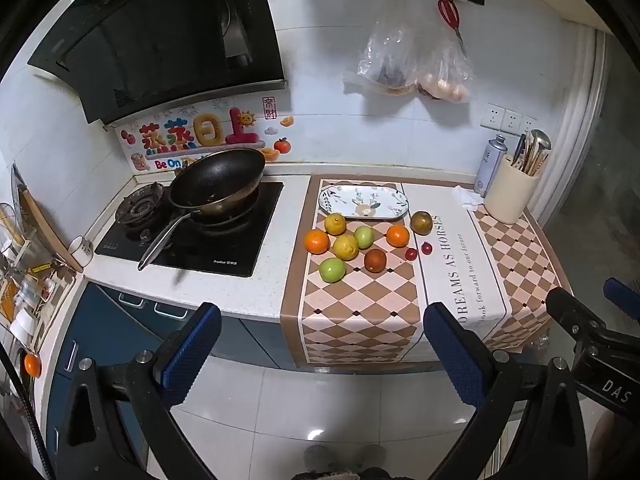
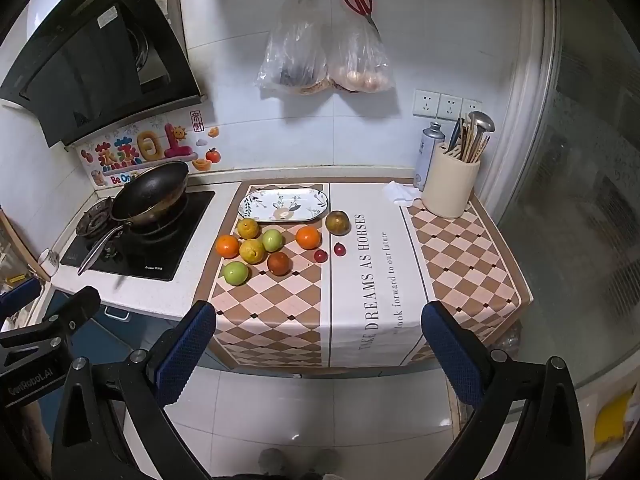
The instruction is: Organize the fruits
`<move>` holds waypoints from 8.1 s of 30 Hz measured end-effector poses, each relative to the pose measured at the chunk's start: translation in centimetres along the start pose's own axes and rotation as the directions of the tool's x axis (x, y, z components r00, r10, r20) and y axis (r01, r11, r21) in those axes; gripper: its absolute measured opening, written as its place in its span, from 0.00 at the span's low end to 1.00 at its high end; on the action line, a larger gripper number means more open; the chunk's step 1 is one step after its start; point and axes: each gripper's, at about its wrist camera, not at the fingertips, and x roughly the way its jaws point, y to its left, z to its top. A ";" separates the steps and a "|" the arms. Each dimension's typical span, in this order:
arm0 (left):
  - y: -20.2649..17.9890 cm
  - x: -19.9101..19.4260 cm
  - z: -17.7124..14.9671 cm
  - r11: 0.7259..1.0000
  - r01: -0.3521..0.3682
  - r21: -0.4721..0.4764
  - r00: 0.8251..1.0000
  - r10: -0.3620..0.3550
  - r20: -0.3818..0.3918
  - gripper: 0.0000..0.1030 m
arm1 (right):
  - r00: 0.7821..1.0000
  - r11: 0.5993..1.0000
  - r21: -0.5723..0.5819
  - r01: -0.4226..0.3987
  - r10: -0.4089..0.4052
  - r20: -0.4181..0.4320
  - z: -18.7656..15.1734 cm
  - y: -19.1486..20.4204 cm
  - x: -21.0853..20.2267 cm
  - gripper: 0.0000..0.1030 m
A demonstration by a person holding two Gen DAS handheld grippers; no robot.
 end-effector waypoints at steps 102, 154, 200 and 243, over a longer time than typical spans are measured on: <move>6.0 26.0 6.2 0.986 -0.160 -0.053 0.954 0.141 -0.265 1.00 | 0.947 0.946 0.275 -0.172 0.235 -0.217 4.5 0.3 26.0 1.00; -4.9 46.6 14.0 0.994 0.103 0.038 0.812 -0.062 -0.580 0.60 | 0.805 0.971 0.194 -0.137 0.223 -0.549 14.6 -5.2 63.6 0.69; -5.0 61.4 25.3 0.998 0.043 -0.038 0.789 -0.057 -0.612 0.87 | 0.798 0.986 0.059 -0.159 0.164 -0.580 22.6 4.6 70.0 0.92; -0.3 39.2 19.7 0.999 0.007 0.049 0.915 0.013 -0.402 1.00 | 0.871 0.976 0.155 -0.151 0.206 -0.446 15.7 4.4 45.4 0.92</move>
